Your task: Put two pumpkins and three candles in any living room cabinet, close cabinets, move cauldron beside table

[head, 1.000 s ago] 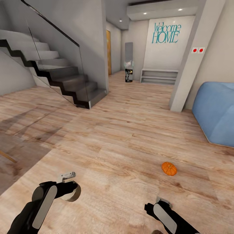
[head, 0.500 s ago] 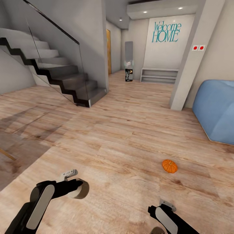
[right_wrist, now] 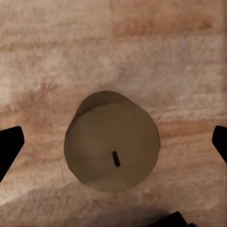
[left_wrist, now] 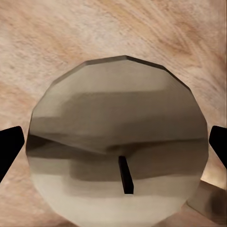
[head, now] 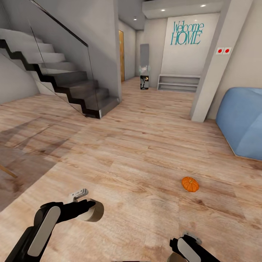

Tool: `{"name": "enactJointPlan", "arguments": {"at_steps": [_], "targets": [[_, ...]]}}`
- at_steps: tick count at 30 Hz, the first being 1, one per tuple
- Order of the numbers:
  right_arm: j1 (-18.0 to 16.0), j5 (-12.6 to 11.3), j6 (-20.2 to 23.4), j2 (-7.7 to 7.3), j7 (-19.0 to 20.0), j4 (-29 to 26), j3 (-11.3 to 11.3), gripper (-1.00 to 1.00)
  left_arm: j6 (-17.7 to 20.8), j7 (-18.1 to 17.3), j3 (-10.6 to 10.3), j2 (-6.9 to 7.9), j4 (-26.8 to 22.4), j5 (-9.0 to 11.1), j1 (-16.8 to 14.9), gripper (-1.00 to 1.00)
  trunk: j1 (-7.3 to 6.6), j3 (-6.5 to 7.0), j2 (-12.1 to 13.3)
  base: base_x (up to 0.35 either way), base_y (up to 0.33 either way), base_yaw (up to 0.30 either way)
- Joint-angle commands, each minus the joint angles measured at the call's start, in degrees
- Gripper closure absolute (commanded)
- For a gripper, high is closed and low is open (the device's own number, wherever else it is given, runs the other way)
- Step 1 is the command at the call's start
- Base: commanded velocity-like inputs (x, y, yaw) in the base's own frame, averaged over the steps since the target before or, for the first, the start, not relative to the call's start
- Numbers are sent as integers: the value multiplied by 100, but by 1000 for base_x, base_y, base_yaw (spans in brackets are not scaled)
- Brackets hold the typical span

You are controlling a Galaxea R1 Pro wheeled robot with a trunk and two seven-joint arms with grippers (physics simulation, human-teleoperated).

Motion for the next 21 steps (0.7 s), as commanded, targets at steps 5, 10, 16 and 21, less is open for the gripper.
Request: {"name": "enactJointPlan", "arguments": {"at_steps": [5,10,16,21], "targets": [[-5,35,-153,-3,58,28,51,-100,11,60,-17,4,-5,85,-3,100,-1,-5,-2,-106,0,0],[-5,123,-178,-3,205,40,45,-100,11,60,-23,7,-5,87,-3,100,-1,-5,-2,-156,0,0],[-5,145,-197,-3,222,41,46,-100,11,67,-27,4,-2,87,-3,100,-1,-5,-2,-14,0,0],[-5,147,-436,-3,330,38,52,-100,11,67,-32,3,-2,87,-3,100,-1,-5,-2,-48,17,0]]}}
